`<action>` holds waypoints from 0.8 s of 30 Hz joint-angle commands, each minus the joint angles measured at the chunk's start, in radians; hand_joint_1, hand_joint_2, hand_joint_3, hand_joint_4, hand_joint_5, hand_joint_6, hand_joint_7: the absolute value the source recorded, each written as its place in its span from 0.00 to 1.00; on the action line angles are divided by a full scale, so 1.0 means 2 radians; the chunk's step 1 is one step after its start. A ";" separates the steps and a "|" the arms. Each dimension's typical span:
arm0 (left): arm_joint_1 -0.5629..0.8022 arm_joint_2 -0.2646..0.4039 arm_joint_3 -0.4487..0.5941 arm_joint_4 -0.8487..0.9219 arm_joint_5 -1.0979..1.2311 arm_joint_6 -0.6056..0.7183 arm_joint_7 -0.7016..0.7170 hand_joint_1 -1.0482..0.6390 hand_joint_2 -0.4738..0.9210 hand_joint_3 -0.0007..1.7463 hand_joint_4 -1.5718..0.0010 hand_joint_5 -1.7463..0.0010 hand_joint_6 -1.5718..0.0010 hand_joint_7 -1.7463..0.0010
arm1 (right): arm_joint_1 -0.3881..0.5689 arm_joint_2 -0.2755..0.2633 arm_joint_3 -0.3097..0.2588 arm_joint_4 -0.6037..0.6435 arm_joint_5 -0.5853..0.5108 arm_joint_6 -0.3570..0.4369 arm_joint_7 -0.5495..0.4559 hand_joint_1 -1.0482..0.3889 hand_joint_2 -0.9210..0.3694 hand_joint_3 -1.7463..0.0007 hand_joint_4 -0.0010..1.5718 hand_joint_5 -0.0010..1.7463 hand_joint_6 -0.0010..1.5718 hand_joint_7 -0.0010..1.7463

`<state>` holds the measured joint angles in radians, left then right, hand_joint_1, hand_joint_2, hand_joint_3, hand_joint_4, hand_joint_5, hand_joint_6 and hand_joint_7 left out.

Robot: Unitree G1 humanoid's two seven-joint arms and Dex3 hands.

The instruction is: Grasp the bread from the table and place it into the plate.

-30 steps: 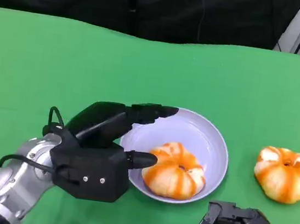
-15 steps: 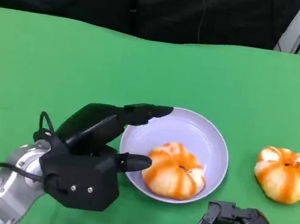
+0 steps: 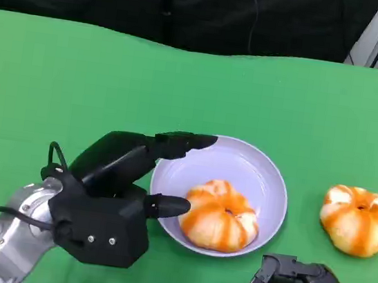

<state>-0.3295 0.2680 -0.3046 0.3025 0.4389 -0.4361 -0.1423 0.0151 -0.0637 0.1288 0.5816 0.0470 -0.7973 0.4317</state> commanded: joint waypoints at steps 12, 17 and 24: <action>0.179 -0.036 0.072 -0.024 -0.250 -0.131 -0.063 0.18 1.00 0.27 0.56 0.98 0.70 0.99 | 0.001 -0.006 -0.004 0.002 0.004 -0.001 0.002 0.66 0.24 0.44 0.55 0.82 0.56 0.65; 0.207 -0.056 0.077 -0.023 -0.290 -0.147 -0.087 0.20 1.00 0.26 0.55 0.98 0.70 0.99 | 0.001 -0.006 -0.005 0.002 0.003 -0.001 0.001 0.66 0.23 0.45 0.55 0.81 0.56 0.66; 0.216 -0.064 0.085 -0.025 -0.303 -0.150 -0.107 0.22 1.00 0.24 0.54 0.99 0.70 0.99 | 0.001 -0.006 -0.005 0.002 0.001 -0.002 0.000 0.65 0.22 0.46 0.55 0.81 0.56 0.66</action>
<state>0.0974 0.1374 -0.1483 0.2571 -0.1619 -0.7217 -0.3411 0.0121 -0.0631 0.1273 0.5828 0.0441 -0.7975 0.4336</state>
